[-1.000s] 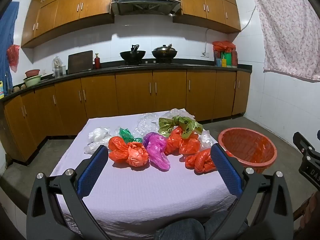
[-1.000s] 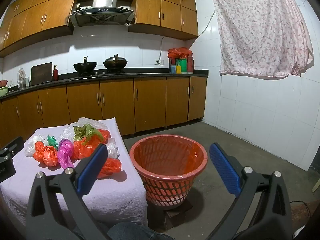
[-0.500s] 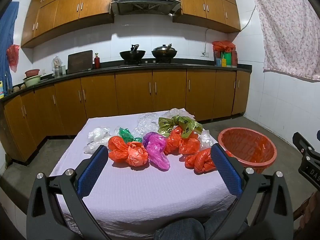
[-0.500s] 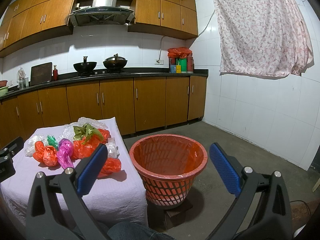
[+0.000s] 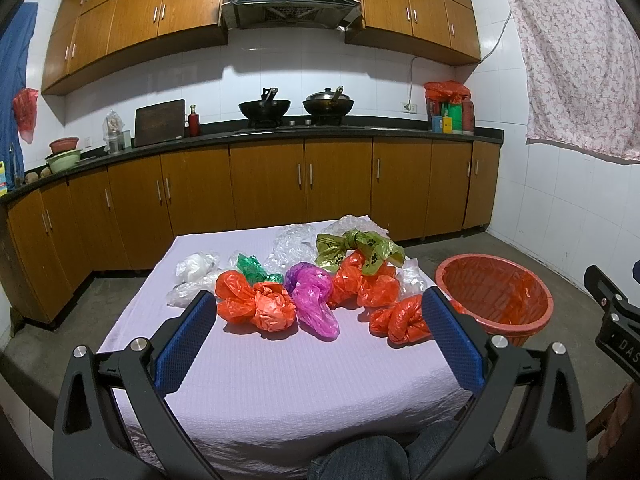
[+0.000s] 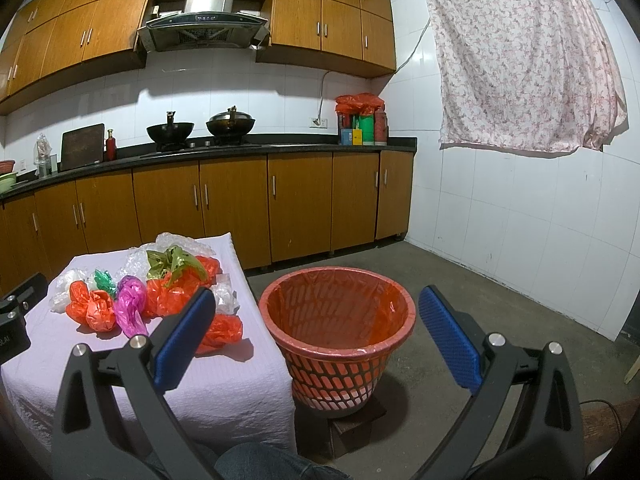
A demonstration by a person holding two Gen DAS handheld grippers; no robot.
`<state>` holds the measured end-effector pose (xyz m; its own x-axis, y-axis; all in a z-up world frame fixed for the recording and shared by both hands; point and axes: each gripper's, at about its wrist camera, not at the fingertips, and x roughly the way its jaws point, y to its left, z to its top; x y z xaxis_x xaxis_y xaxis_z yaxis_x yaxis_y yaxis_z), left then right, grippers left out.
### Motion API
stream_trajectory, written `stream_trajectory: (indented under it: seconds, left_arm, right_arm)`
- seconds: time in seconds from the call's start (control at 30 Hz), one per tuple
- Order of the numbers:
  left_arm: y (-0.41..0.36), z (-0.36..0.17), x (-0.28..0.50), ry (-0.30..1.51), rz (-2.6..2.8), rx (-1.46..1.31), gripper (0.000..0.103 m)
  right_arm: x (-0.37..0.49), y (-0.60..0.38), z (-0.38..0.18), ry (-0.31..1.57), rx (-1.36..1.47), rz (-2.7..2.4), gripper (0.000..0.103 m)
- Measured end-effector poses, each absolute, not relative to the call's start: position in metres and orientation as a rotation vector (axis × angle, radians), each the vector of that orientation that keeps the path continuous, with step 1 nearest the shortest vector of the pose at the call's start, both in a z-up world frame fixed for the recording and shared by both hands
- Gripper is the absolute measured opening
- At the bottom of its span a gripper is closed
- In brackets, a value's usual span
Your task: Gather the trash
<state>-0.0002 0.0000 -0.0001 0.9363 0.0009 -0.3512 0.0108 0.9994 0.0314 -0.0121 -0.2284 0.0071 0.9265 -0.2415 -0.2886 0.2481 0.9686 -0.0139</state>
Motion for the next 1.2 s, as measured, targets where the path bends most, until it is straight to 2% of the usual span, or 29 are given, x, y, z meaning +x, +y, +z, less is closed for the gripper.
stream_trajectory:
  seconds: [1.2]
  left_arm:
    - [-0.0003, 0.0001, -0.0009, 0.361, -0.008, 0.032, 0.101]
  right_arm:
    - [-0.0113, -0.2285, 0.0058, 0.297, 0.025, -0.251, 0.099]
